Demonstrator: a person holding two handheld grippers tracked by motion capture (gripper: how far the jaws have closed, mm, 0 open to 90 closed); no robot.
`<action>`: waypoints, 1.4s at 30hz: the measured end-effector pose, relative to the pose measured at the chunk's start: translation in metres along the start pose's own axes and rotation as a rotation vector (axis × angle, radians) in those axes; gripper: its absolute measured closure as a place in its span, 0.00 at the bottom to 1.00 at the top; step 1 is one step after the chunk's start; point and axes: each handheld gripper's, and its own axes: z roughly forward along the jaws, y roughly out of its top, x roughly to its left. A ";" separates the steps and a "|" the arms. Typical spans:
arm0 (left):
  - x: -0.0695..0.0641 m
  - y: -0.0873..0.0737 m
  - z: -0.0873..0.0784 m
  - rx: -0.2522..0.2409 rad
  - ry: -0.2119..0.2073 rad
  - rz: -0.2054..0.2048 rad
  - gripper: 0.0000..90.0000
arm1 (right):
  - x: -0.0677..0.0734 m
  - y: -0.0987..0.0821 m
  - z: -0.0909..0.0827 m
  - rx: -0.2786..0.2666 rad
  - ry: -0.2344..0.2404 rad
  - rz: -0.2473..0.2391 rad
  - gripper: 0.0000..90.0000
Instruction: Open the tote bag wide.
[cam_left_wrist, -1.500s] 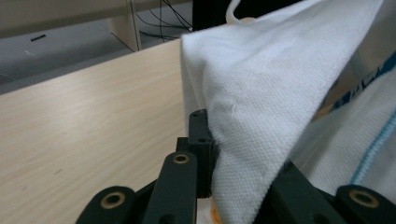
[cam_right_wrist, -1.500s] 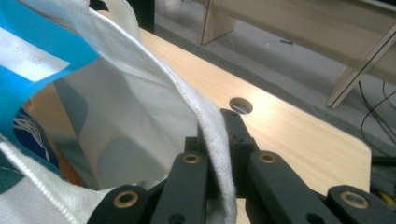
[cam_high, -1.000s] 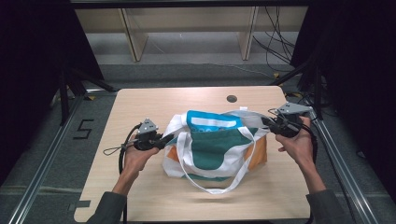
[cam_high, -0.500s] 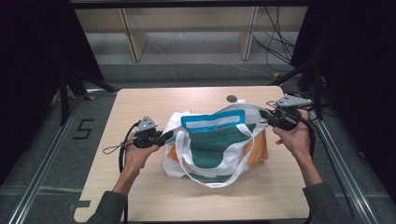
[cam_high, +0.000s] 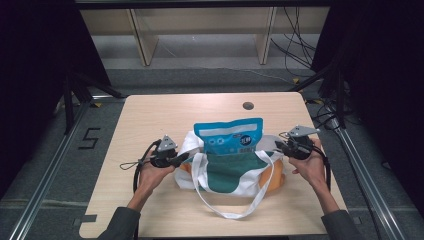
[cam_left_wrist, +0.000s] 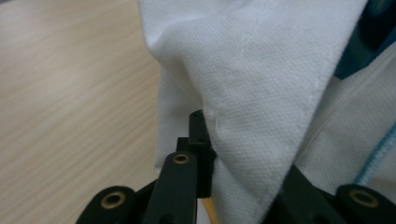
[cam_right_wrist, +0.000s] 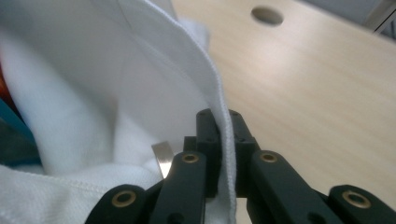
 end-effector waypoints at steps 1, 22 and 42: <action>0.001 -0.002 0.002 0.020 0.007 0.014 0.92 | 0.003 -0.007 0.007 0.030 0.007 0.006 0.97; 0.000 0.012 -0.039 -0.081 -0.033 -0.158 0.45 | -0.005 -0.007 -0.019 -0.076 0.043 0.110 0.67; -0.059 0.025 -0.040 -0.133 -0.168 0.047 0.84 | 0.068 0.016 -0.057 -0.026 0.272 -0.126 0.97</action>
